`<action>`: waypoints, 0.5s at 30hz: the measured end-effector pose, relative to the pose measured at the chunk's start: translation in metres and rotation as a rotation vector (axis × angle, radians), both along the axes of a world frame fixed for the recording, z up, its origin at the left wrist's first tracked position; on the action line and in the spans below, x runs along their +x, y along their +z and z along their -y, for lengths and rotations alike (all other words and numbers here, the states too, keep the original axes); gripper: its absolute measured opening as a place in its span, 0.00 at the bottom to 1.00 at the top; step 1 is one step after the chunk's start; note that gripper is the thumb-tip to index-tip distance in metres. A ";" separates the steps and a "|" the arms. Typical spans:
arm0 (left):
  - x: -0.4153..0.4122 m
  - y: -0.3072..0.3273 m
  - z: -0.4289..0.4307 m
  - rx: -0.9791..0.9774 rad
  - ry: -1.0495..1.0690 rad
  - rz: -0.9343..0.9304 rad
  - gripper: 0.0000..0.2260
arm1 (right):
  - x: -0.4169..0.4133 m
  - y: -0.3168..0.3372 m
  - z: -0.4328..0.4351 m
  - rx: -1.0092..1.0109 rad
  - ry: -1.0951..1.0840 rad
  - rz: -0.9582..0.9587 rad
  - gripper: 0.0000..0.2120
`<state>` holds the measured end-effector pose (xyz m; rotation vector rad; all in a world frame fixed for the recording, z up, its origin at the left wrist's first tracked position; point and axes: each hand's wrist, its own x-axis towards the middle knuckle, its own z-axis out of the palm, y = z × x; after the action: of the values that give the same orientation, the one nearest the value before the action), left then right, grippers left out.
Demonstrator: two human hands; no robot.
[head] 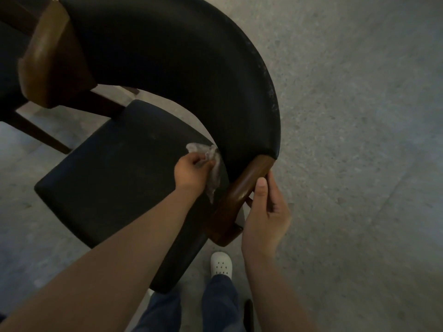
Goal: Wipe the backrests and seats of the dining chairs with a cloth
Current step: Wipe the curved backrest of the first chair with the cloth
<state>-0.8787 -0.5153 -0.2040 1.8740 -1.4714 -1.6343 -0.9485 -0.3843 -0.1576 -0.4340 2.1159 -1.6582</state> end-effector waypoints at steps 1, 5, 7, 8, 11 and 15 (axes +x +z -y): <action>0.004 0.002 -0.002 0.013 0.021 -0.010 0.04 | 0.000 0.001 0.001 0.002 0.001 -0.006 0.14; 0.012 0.030 -0.002 -0.128 0.005 -0.141 0.04 | 0.002 0.003 0.002 0.018 -0.009 -0.030 0.15; 0.012 0.052 0.002 -0.207 -0.014 -0.190 0.06 | 0.002 0.004 0.008 0.039 -0.057 -0.056 0.18; 0.011 0.062 0.006 -0.238 -0.029 -0.201 0.08 | 0.001 0.004 0.014 0.059 -0.085 -0.063 0.18; 0.006 0.087 0.017 -0.346 -0.098 -0.170 0.09 | 0.002 0.001 0.029 0.059 -0.141 -0.099 0.19; 0.004 0.098 0.030 -0.412 -0.130 -0.154 0.09 | 0.005 -0.012 0.031 0.064 -0.177 -0.120 0.35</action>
<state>-0.8742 -0.5452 -0.1063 1.4265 -1.7331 -1.3580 -0.9436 -0.4158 -0.1695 -0.3433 2.3488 -1.6912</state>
